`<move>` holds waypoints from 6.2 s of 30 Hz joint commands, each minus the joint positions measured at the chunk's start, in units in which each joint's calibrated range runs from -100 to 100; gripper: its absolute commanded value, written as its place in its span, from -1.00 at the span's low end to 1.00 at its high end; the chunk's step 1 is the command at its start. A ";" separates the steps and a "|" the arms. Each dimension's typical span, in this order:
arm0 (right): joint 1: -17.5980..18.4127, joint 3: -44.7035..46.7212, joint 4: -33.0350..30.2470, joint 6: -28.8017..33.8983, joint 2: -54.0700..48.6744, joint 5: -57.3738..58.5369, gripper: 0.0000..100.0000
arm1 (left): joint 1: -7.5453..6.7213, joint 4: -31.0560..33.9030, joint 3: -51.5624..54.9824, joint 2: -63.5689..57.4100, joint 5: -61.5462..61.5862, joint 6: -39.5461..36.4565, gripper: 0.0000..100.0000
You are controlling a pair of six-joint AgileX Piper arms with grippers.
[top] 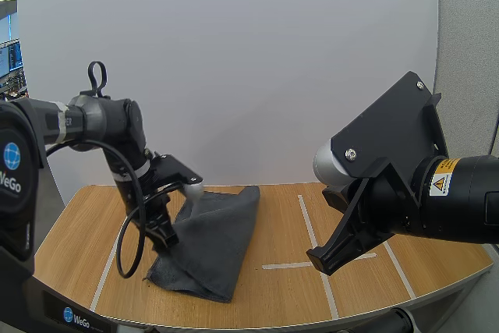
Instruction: Fold the towel
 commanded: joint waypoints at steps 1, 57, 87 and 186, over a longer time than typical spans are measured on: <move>0.14 -0.10 0.10 0.07 -0.43 0.00 -1.00 | 4.45 -1.55 0.98 0.34 0.31 3.74 -1.00; 0.14 -0.10 -0.92 0.07 -0.43 0.00 -1.00 | 5.29 3.00 3.21 14.92 -14.73 2.77 -0.64; 0.14 -0.10 18.89 -2.37 20.90 0.00 -1.00 | 4.73 -6.50 -23.07 7.60 -0.43 5.63 1.00; 16.25 3.35 25.75 -23.46 89.77 -42.73 -1.00 | 1.40 -12.64 -51.40 58.01 -1.63 14.50 -1.00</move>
